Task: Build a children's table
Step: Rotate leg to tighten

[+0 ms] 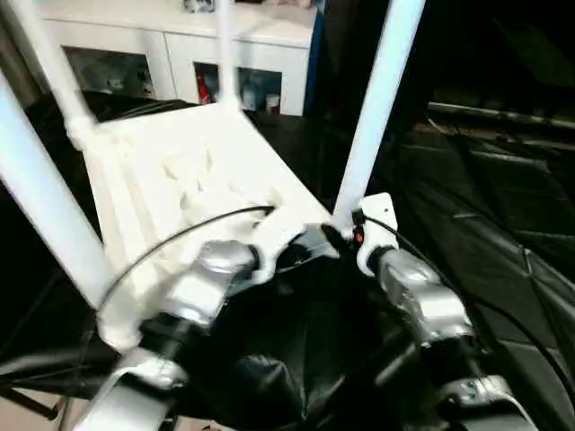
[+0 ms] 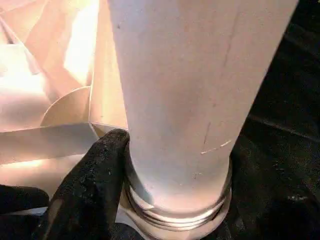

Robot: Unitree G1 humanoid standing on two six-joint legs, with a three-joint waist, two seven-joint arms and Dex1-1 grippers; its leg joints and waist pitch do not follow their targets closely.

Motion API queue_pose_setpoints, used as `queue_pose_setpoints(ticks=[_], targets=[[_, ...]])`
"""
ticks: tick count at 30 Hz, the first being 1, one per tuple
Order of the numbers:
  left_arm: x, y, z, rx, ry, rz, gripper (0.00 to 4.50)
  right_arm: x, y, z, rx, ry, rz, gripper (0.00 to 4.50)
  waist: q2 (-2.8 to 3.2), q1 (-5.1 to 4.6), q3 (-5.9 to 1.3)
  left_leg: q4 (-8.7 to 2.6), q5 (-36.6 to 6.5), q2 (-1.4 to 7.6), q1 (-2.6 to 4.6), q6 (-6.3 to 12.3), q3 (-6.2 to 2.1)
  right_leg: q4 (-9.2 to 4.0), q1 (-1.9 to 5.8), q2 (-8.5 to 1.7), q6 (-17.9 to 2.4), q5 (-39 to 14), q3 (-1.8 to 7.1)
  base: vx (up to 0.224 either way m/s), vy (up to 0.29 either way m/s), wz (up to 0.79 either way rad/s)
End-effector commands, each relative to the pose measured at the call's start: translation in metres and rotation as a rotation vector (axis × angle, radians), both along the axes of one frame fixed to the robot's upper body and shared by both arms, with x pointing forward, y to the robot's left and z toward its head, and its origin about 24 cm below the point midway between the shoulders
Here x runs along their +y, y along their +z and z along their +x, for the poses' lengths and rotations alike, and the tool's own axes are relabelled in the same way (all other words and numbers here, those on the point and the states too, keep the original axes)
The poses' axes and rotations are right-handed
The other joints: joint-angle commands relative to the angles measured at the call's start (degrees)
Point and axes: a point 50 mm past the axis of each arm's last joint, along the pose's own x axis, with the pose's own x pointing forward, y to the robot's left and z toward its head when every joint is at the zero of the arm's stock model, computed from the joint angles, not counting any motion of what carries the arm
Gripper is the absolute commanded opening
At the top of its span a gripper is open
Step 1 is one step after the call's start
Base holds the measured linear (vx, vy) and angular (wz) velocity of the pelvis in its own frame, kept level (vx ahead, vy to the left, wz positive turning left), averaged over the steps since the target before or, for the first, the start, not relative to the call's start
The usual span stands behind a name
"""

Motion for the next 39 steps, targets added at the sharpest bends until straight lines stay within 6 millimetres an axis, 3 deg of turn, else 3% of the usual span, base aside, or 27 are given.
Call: queue_pose_setpoints(ticks=[1,2,4,6,8,10,12,13,15,16,17,18,20,23,26,28,30,33,39], targets=[[-0.019,0.002,-0.002,-0.003,-0.030,-0.047,0.00,0.025,-0.019,-0.012,0.094,0.093,0.009,2.67,0.27,0.28,-2.81,-4.17,-7.9,2.26,-0.64,1.09,-0.76,-4.66,2.98,-5.16,-8.3,-12.6,3.33,0.000,0.000,0.00],[-0.018,0.001,-0.003,-0.001,-0.041,-0.049,0.00,0.023,-0.017,-0.011,0.087,0.094,0.038,3.37,0.44,0.20,-2.77,-4.22,-8.4,2.26,-0.72,1.19,-0.79,-4.78,3.00,-5.12,-8.1,-13.6,3.31,0.000,0.000,0.00],[-0.017,0.001,-0.004,0.002,-0.049,-0.051,0.00,0.021,-0.015,-0.010,0.081,0.099,0.056,3.37,0.35,0.17,-2.81,-4.28,-9.0,2.34,-0.68,1.33,-0.82,-4.91,2.98,-5.13,-7.7,-15.0,3.25,0.000,0.000,0.00],[-0.010,-0.001,-0.006,0.013,-0.073,-0.052,0.00,0.015,-0.008,-0.009,0.053,0.147,0.073,3.72,0.69,0.07,-2.81,-4.35,-9.2,2.42,-0.70,1.34,-0.87,-4.96,2.94,-5.10,-7.7,-14.9,3.26,0.000,0.000,0.00],[-0.005,-0.001,-0.008,0.020,-0.099,-0.058,0.00,0.009,-0.002,-0.010,0.031,0.194,0.070,3.81,0.70,-0.04,-2.91,-4.21,-8.6,2.47,-0.74,1.76,-0.82,-4.74,3.11,-4.99,-8.4,-12.1,3.24,0.000,0.000,0.00],[0.002,-0.001,-0.011,0.020,-0.139,-0.058,0.00,-0.001,0.005,-0.013,0.006,0.279,0.057,3.81,0.48,0.19,-2.97,-4.04,-7.4,2.37,-0.78,2.42,-0.79,-4.61,3.51,-4.95,-8.6,-10.4,3.22,0.000,0.000,0.00],[0.008,-0.001,-0.013,0.022,-0.185,-0.067,0.00,-0.008,0.010,-0.017,-0.009,0.356,0.044,3.81,0.59,0.16,-2.95,-3.99,-6.8,2.43,-0.84,3.40,-0.68,-4.52,3.39,-5.01,-9.1,-9.6,3.24,0.000,0.000,0.00],[0.012,-0.001,-0.014,0.027,-0.206,-0.062,0.00,-0.013,0.013,-0.021,-0.013,0.407,0.039,3.81,0.40,0.26,-2.85,-3.92,-6.7,2.26,-0.91,3.80,-0.62,-4.73,3.52,-4.95,-8.9,-10.5,3.19,0.000,0.000,0.00],[0.019,0.000,-0.018,0.046,-0.262,-0.067,0.00,-0.021,0.017,-0.028,-0.012,0.505,0.022,3.81,0.68,0.44,-2.79,-3.97,-7.0,2.47,-0.86,4.11,-0.61,-4.84,3.24,-5.13,-8.7,-12.6,3.21,0.000,0.000,0.00],[0.021,0.001,-0.020,0.050,-0.285,-0.067,0.00,-0.024,0.018,-0.030,-0.009,0.538,0.015,3.81,0.42,0.50,-2.80,-4.01,-7.2,2.57,-0.78,4.00,-0.61,-4.88,3.33,-5.06,-8.6,-13.3,3.13,0.000,0.000,0.00],[0.024,0.002,-0.022,0.057,-0.320,-0.068,0.00,-0.027,0.020,-0.034,-0.002,0.585,0.003,3.81,0.59,0.75,-2.72,-4.06,-7.3,2.60,-0.79,4.14,-0.61,-4.92,3.17,-5.08,-8.2,-14.5,3.17,0.000,0.000,0.00],[0.032,0.004,-0.025,0.065,-0.370,-0.055,0.00,-0.032,0.020,-0.039,0.018,0.653,-0.031,3.81,0.06,0.73,-2.73,-4.10,-7.5,2.66,-0.82,4.22,-0.66,-4.87,3.10,-5.01,-8.3,-14.7,3.05,0.000,0.000,0.00],[0.037,0.006,-0.026,0.067,-0.400,-0.046,0.00,-0.035,0.021,-0.042,0.030,0.699,-0.053,3.81,0.38,0.85,-2.68,-4.13,-7.5,2.72,-0.76,4.20,-0.64,-4.82,2.93,-5.10,-8.4,-14.9,3.14,0.000,0.000,0.00],[0.043,0.009,-0.029,0.087,-0.436,-0.053,0.00,-0.037,0.022,-0.045,0.040,0.749,-0.057,3.81,0.03,1.11,-2.76,-4.05,-6.8,2.85,-0.50,4.06,-0.53,-4.56,2.75,-5.17,-9.5,-13.2,3.18,0.000,0.000,0.00],[0.047,0.013,-0.033,0.109,-0.472,-0.072,0.00,-0.037,0.024,-0.045,0.039,0.787,-0.050,3.81,0.09,1.26,-2.87,-3.99,-5.4,2.95,-0.58,4.24,-0.56,-4.01,2.92,-5.23,-10.9,-9.6,3.16,0.000,0.000,0.00],[0.048,0.013,-0.034,0.112,-0.484,-0.073,0.00,-0.037,0.024,-0.045,0.042,0.801,-0.045,3.81,-0.37,1.40,-2.94,-3.83,-4.0,2.87,-0.64,4.58,-0.43,-3.66,3.03,-5.18,-11.8,-6.8,3.12,0.000,0.000,0.00],[0.049,0.013,-0.035,0.113,-0.487,-0.073,0.00,-0.035,0.023,-0.046,0.050,0.813,-0.041,3.81,-0.27,1.48,-2.85,-3.81,-3.6,2.83,-0.64,4.67,-0.43,-3.56,3.03,-5.14,-12.2,-5.7,3.10,0.000,0.000,0.00],[0.049,0.011,-0.036,0.113,-0.481,-0.073,0.00,-0.032,0.021,-0.046,0.058,0.828,-0.043,3.53,-0.74,1.62,-2.80,-3.83,-3.5,2.81,-0.79,4.53,-0.45,-3.60,3.23,-5.27,-11.7,-6.9,3.09,0.000,0.000,0.00],[0.050,0.011,-0.036,0.112,-0.469,-0.076,0.00,-0.030,0.019,-0.045,0.064,0.832,-0.040,3.01,-0.50,1.84,-2.78,-3.80,-3.9,2.80,-0.68,3.87,-0.41,-3.79,3.08,-5.22,-10.6,-8.9,3.12,0.000,0.000,0.00]])
